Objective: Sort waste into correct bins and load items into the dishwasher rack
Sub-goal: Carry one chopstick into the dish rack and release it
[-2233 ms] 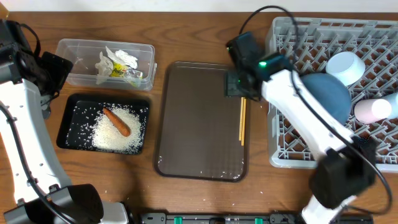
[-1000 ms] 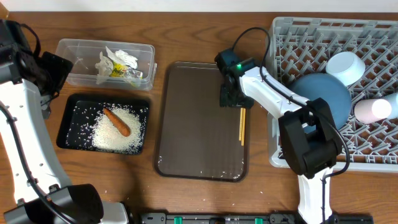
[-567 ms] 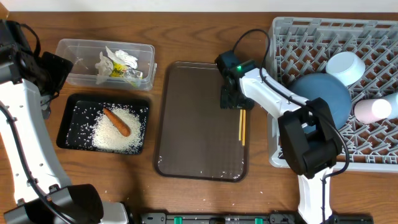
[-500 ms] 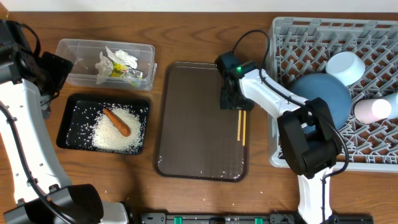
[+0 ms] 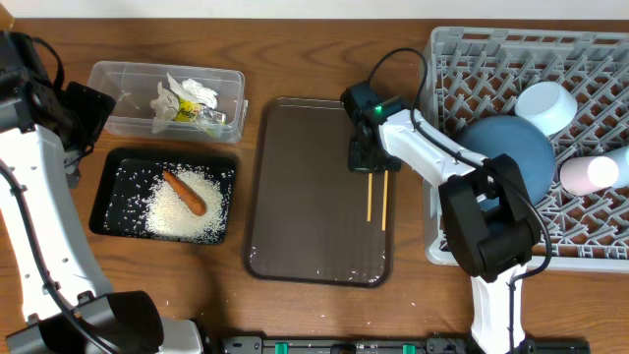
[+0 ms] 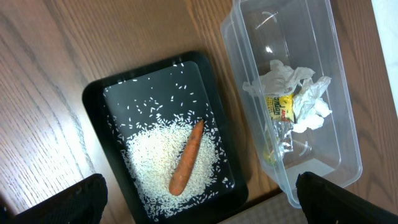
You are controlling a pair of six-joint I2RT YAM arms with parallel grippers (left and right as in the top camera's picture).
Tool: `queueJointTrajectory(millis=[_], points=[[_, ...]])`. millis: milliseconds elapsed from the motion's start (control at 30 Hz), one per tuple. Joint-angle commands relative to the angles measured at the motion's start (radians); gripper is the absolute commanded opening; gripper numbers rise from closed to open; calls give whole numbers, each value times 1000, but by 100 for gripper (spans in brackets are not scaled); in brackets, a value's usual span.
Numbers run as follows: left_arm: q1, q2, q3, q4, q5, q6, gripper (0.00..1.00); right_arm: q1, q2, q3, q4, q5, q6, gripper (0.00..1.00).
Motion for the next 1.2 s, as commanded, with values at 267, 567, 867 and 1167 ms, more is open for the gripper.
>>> queueJointTrajectory(millis=[267, 567, 867, 1167], points=[[3, 4, 3, -3, -9, -9, 99, -140, -179, 187, -110, -48, -225, 1], [3, 4, 3, -3, -9, -9, 99, -362, -341, 208, -179, -56, -460, 1], [3, 4, 3, -3, -9, -9, 99, -436, -286, 206, -213, -101, -518, 1], [3, 4, 3, -3, -9, -9, 99, -427, -243, 206, -215, -131, -490, 18]])
